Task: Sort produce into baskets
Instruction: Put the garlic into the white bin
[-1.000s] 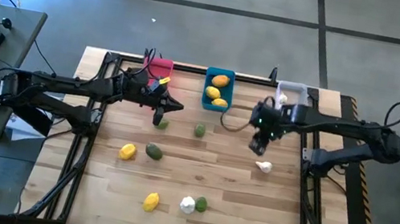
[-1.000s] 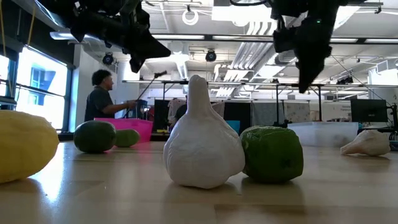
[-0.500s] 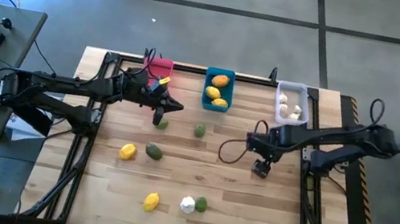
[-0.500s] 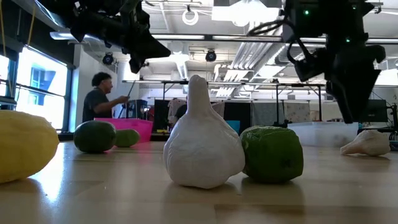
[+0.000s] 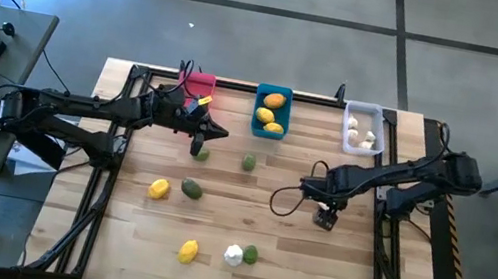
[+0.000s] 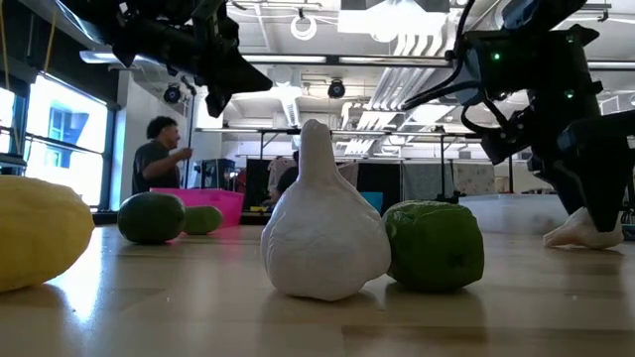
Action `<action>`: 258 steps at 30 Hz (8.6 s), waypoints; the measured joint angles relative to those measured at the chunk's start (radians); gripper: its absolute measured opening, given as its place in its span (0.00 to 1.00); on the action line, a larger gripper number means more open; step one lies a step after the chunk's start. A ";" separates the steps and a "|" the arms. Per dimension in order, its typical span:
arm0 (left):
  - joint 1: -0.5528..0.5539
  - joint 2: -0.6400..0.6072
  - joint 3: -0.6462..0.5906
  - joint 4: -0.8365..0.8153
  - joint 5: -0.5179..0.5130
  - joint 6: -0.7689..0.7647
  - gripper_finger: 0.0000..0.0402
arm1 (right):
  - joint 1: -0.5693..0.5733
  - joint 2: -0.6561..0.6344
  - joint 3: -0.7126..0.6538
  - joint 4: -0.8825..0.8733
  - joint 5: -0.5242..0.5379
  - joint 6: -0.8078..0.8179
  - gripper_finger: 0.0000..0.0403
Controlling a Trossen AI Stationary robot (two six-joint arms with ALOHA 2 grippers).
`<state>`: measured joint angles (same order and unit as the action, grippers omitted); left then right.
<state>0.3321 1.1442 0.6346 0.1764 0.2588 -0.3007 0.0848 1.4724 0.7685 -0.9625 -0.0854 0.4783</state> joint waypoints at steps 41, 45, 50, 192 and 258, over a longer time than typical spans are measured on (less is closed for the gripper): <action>-0.018 0.000 0.000 0.001 0.012 -0.009 0.00 | -0.871 -0.080 0.284 -0.050 0.295 0.016 0.24; -0.028 0.000 0.000 0.001 0.011 -0.001 0.00 | -0.965 -0.079 0.224 -0.006 0.340 0.057 0.24; -0.032 0.000 0.000 0.001 0.003 -0.002 0.00 | -1.028 -0.078 0.137 0.085 0.345 0.097 0.24; -0.466 0.000 0.000 -0.293 -0.297 0.139 0.00 | 0.464 0.637 0.887 0.368 0.346 0.060 0.48; -0.465 0.000 0.000 -0.301 -0.351 0.013 0.00 | -0.071 0.220 0.565 0.024 0.503 -0.086 0.00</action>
<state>-0.1333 1.1446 0.6346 -0.1243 -0.0926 -0.2874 0.0133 1.6919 1.3334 -0.9380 0.4172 0.3922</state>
